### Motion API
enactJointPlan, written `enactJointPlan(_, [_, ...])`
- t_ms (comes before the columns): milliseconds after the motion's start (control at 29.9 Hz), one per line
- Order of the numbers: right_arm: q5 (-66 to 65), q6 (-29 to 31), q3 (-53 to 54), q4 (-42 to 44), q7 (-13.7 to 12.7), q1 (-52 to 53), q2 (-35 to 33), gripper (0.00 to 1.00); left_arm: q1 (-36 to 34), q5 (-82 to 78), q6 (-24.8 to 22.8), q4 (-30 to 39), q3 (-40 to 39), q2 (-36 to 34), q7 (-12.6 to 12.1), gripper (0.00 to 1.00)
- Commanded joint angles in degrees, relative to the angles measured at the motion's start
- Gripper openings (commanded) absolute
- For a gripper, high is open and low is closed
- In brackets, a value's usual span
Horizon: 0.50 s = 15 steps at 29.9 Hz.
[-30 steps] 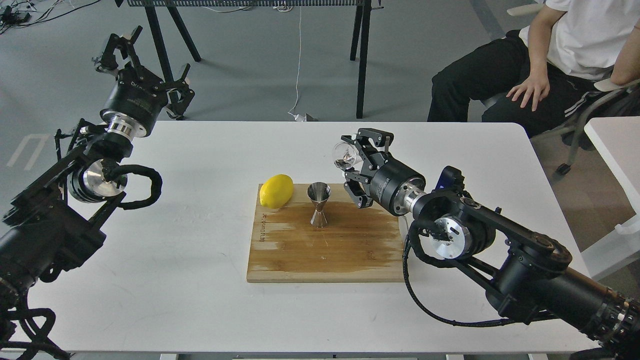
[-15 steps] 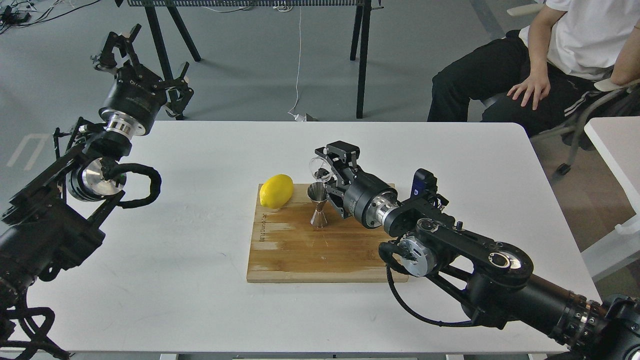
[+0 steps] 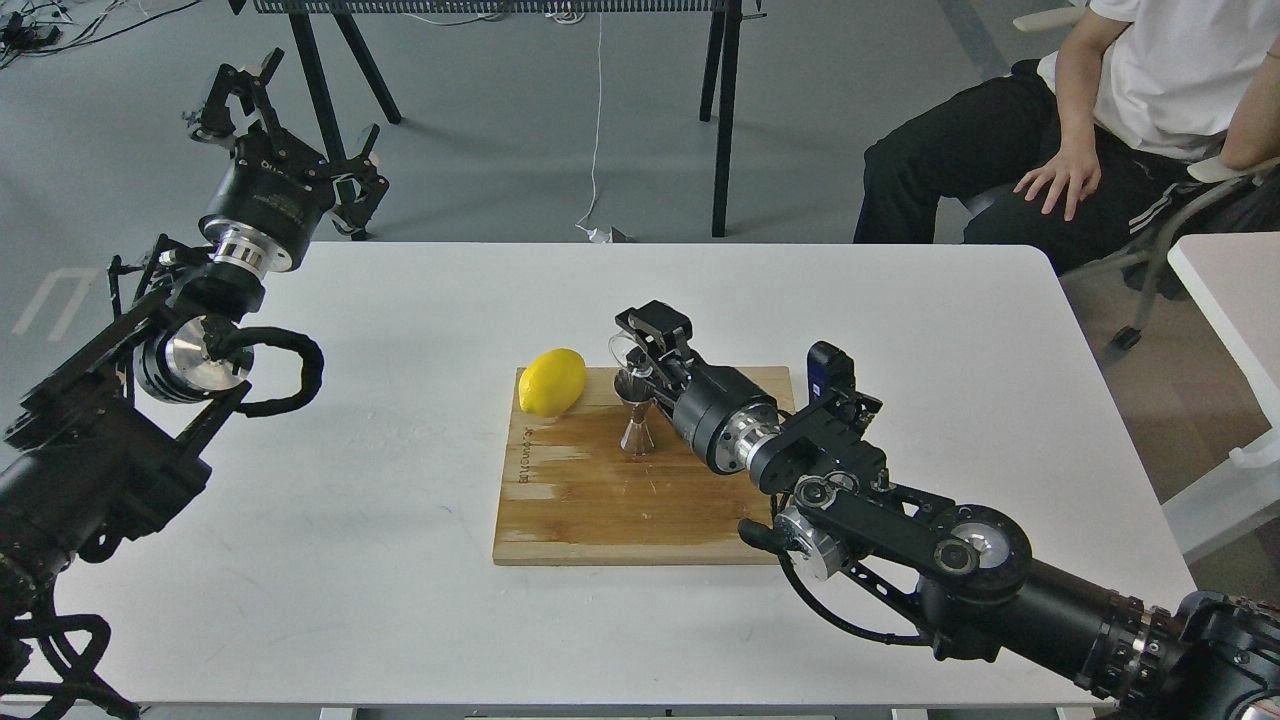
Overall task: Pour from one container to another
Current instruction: 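Tilt the clear cup with the right gripper to pour into the jigger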
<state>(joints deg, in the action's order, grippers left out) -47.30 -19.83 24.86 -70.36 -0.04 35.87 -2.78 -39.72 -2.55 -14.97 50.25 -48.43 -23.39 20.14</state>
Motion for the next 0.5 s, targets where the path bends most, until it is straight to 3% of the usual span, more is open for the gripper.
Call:
enactJointPlan(0, [-1.0,-0.4,-0.9,0.8,0.6,0.1,0.8,0.32,0.1,0.0,-0.1,0.0,0.0,-0.1,0.1,1.0])
enactJointPlan(468, [-9.2,-1.4,-1.2,2.9,0.7,0.2,0.8,0.32,0.1,0.0,-0.1,-0.1,0.0,0.0,0.4,1.0])
